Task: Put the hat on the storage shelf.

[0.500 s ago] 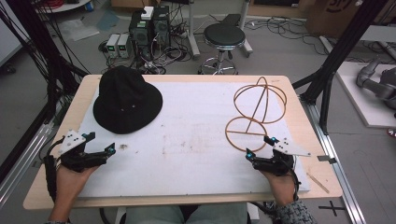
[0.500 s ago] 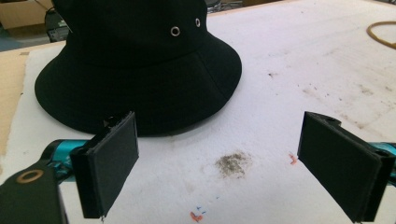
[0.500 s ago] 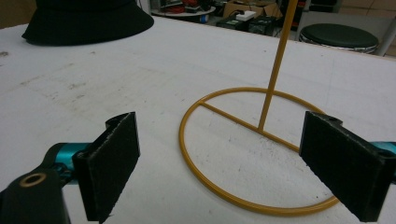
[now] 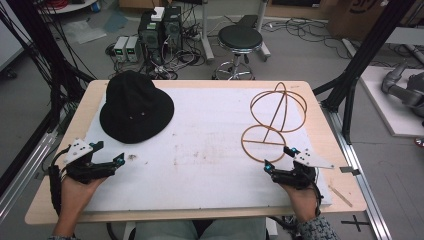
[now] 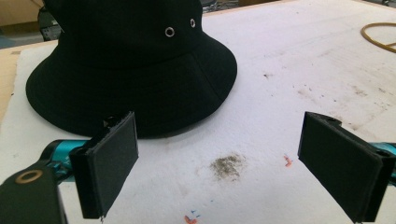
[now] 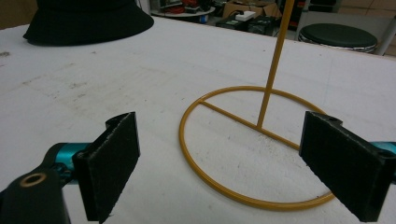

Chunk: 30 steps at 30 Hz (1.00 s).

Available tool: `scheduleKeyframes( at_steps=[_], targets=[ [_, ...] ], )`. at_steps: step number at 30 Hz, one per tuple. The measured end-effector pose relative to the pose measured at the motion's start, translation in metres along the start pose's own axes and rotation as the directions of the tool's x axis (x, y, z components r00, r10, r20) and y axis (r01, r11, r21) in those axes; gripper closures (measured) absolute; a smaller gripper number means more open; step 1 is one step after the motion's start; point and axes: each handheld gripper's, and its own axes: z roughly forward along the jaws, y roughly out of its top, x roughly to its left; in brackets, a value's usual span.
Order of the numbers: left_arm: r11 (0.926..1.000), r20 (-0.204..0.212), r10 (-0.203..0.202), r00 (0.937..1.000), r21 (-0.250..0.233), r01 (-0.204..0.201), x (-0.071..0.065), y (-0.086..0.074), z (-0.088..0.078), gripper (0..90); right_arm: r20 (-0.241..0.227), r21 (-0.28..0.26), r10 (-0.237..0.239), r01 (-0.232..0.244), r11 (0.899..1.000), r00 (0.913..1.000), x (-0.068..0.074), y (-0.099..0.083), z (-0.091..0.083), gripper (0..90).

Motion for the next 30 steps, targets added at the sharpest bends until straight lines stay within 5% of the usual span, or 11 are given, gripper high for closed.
scheduleKeyframes(
  at_steps=[15,30],
  targets=[
    [0.9998,0.001,0.006,1.0000,-0.019,-0.006,0.003,0.012,0.001,12.6,0.006,0.018,0.007,-0.007,1.000,1.0000,0.001,-0.003,-0.005,12.1],
    [0.9995,-0.021,0.016,0.9996,-0.028,-0.017,0.017,0.042,0.007,12.9,0.048,0.026,0.015,-0.016,1.000,0.9987,-0.001,-0.012,-0.028,12.1]
  ],
)
